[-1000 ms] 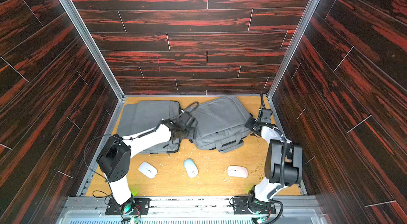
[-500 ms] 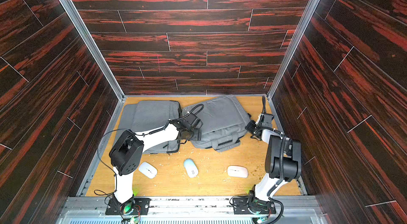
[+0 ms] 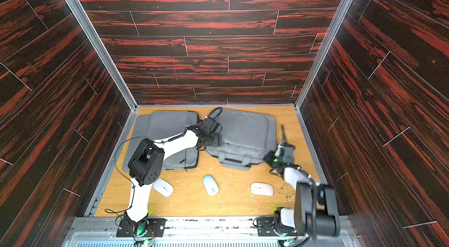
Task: Put the mouse into the laptop bag
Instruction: Adjust the zippered laptop bag at the center of the board.
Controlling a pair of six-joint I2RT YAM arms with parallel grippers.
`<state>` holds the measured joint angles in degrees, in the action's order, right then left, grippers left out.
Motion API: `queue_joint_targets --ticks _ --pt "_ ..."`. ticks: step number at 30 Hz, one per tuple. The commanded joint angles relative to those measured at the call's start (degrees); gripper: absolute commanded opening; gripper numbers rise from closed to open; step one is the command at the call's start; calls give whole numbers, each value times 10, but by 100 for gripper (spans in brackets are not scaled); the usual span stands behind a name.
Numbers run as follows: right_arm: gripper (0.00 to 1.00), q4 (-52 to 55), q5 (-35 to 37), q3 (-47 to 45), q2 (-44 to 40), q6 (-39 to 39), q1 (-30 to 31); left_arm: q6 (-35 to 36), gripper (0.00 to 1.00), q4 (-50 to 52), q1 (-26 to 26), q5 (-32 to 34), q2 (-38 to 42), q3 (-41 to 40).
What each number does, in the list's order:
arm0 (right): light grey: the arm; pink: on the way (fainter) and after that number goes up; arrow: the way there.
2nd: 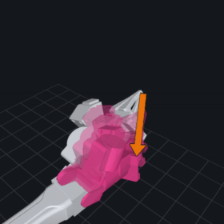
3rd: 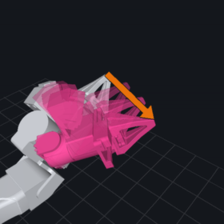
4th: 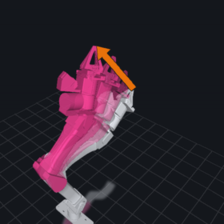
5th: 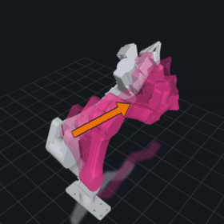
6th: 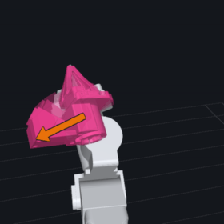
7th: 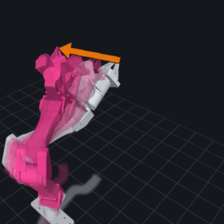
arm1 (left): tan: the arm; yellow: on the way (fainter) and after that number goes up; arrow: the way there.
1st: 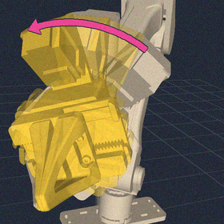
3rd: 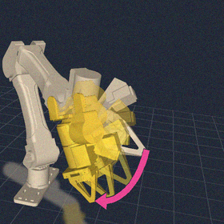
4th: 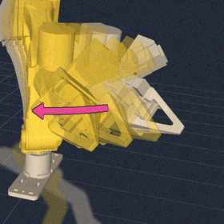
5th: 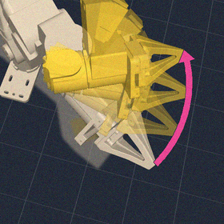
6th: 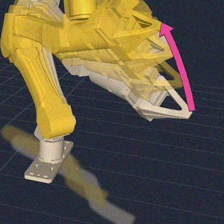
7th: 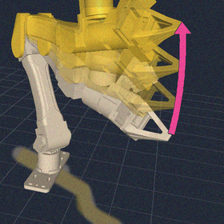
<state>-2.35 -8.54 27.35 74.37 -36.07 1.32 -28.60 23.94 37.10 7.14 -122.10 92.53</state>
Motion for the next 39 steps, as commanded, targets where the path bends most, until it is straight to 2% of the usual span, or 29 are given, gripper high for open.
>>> queue_joint_targets --ticks 1,3,5,11,14,21,24,26,28,34,39 --pt "6 94 -18 17 -36 -15 96 16 82 -8 17 -45 -18 33" --pt "21 134 2 36 -46 -13 128 21 82 -3 16 -42 -20 44" --pt "39 167 8 48 -64 -8 133 28 83 -1 16 -36 -16 49" --pt "55 290 123 119 -111 52 131 46 83 19 14 -17 11 58" --pt "59 311 164 140 -106 69 125 43 84 18 14 -18 36 42" --pt "61 295 164 146 -95 95 74 42 85 16 13 11 79 -5" --pt "64 275 148 160 -65 111 8 34 85 20 13 15 101 -28" --pt "64 254 112 171 -38 111 -43 23 85 15 13 19 125 -58" --pt "65 225 108 185 -9 102 -74 10 86 10 15 25 156 -99" --pt "65 169 106 250 107 91 -82 -35 89 -30 19 8 229 -209" --pt "61 139 76 267 164 88 -82 -47 89 -66 22 -20 194 -213"
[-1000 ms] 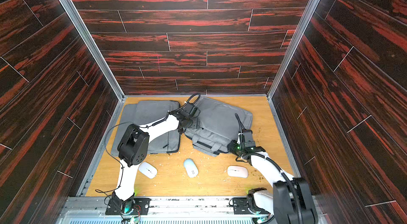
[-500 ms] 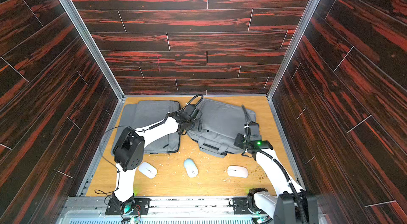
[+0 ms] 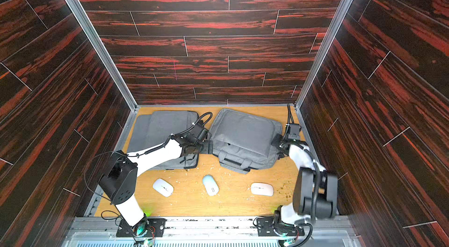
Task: Put the mouse into the laptop bag
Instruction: Adjust the zippered laptop bag at the center of the board.
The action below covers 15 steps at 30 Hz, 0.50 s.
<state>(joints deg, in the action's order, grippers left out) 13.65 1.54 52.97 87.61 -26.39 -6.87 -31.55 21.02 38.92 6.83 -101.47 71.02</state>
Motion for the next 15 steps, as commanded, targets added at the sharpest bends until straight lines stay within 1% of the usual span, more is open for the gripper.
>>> queue_joint_targets --ticks 1,3,6,7,8,9,10,11,13,15 --pt "60 -25 -28 6 34 -9 0 -16 89 -41 4 -21 -25 11" --pt "57 -35 -31 -13 31 -9 0 -8 82 -52 4 -40 -55 42" --pt "49 -42 -30 -43 13 -6 0 3 72 -53 4 -67 -103 93" --pt "39 -41 -29 -52 7 -4 0 4 71 -53 4 -70 -116 105" --pt "20 -39 -27 -62 -2 -4 -1 6 70 -54 3 -75 -130 118" --pt "8 -37 -25 -72 -11 -2 -1 8 70 -55 2 -77 -145 134" --pt "3 -35 -27 -81 -19 -1 -1 10 71 -54 1 -81 -156 147" --pt "0 -31 -32 -89 -28 -1 -1 15 72 -54 0 -84 -169 161" --pt "0 -25 -44 -106 -46 -4 -1 21 75 -51 -4 -83 -193 191" --pt "0 -28 -71 -134 -72 -15 0 27 77 -48 -10 -88 -220 223"
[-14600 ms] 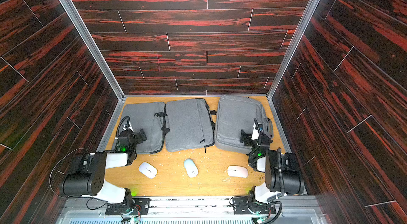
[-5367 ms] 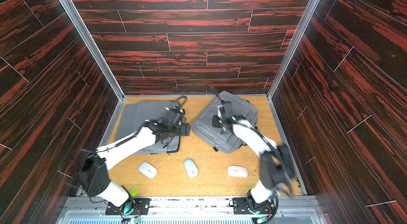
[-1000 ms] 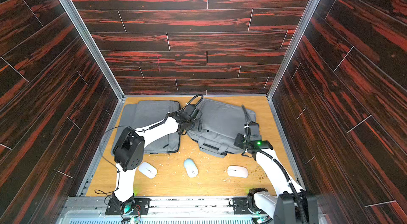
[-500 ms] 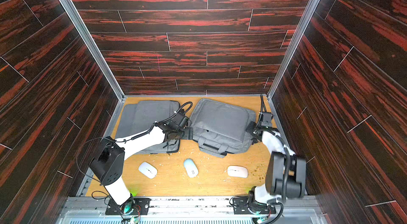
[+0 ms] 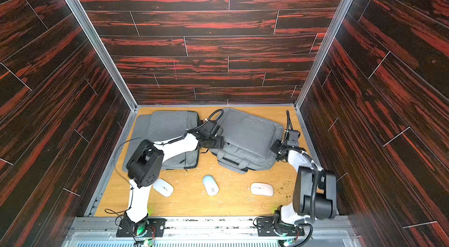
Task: Put the mouse into the laptop bag
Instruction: Adjust the zippered laptop bag at the center of the board.
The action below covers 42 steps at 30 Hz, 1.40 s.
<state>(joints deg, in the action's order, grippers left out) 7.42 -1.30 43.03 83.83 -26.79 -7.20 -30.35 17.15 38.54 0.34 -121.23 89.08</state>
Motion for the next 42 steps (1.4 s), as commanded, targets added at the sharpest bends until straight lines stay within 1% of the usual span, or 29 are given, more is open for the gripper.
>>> queue_joint_targets --ticks 1,5,7,9,11,16,17,18,20,22,24,27,29,30,32,33,34,38,39,41,42 --pt "0 33 -52 -47 -46 -17 3 16 77 -8 -9 -24 -34 64" --pt "0 37 -85 -95 -104 -45 17 27 80 6 -19 -41 -91 154" --pt "0 55 -78 -104 -127 -50 40 32 80 22 -19 -49 -116 199" --pt "0 83 -54 -99 -148 -52 73 34 80 46 -20 -61 -135 242" --pt "0 100 -44 -95 -165 -54 98 36 80 60 -19 -66 -139 259" --pt "21 132 -33 -74 -179 -49 135 51 82 73 -19 -54 -107 250" --pt "25 135 -29 -71 -180 -46 137 56 82 77 -19 -49 -91 239" --pt "27 138 -28 -68 -183 -43 138 59 83 77 -19 -42 -72 226" --pt "29 145 -17 -63 -192 -35 138 61 84 66 -19 -26 -17 176" --pt "29 155 -3 -57 -202 -24 140 60 84 52 -18 -10 43 122" --pt "26 166 17 -51 -217 -9 143 53 85 33 -14 3 109 57" --pt "21 172 40 -46 -240 10 144 41 85 7 7 30 203 -48" --pt "18 165 25 -53 -247 13 145 31 85 -5 41 50 260 -111" --pt "15 159 12 -60 -248 13 145 25 84 -13 53 52 275 -138" --pt "9 139 -42 -81 -242 15 145 7 84 -41 93 47 297 -190" --pt "8 130 -57 -91 -240 13 144 -1 83 -47 105 48 298 -206" --pt "11 119 -76 -103 -239 7 145 -10 83 -54 125 48 297 -220" --pt "35 113 -77 -146 -262 -15 145 -26 82 -64 176 50 262 -224" --pt "40 113 -75 -156 -274 -17 145 -29 82 -69 182 46 252 -222" --pt "46 126 -69 -173 -300 -21 145 -36 82 -85 196 30 228 -214" --pt "47 134 -67 -178 -309 -23 145 -38 82 -88 202 27 218 -207"
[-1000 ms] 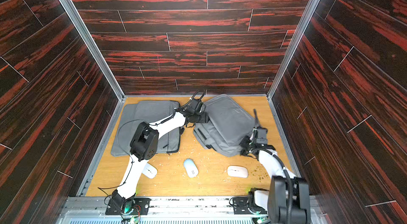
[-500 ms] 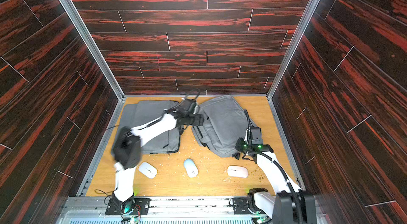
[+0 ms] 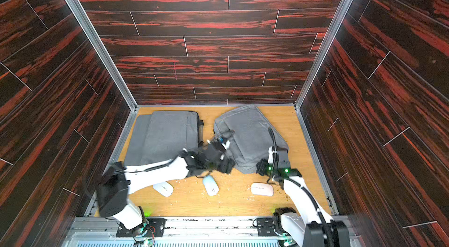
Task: Put the mouse into the laptop bag
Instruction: Adjust the zippered laptop bag at the center of the board, then unzip the zipper on the zippered laptop bag.
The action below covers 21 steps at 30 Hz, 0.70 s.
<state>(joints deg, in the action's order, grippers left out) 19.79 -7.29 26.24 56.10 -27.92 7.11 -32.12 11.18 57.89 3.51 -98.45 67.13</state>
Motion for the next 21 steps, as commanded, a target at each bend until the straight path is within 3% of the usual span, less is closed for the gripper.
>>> queue_joint_targets --ticks 1,7,11,14,19,21 --pt "47 15 -9 -17 -39 -12 2 -21 81 -30 15 -8 -16 19" --pt "54 -18 -4 -31 -9 -21 2 -31 80 -48 26 -34 -70 39" --pt "52 -64 -17 -26 43 -21 2 -32 79 -54 29 -38 -72 34" --pt "40 -82 -40 -16 60 -20 2 -34 77 -57 30 -43 -70 29" --pt "1 -67 -55 10 54 -6 2 -42 63 -89 37 -64 -69 9" --pt "0 -48 -58 24 47 0 2 -43 54 -101 40 -71 -71 3"
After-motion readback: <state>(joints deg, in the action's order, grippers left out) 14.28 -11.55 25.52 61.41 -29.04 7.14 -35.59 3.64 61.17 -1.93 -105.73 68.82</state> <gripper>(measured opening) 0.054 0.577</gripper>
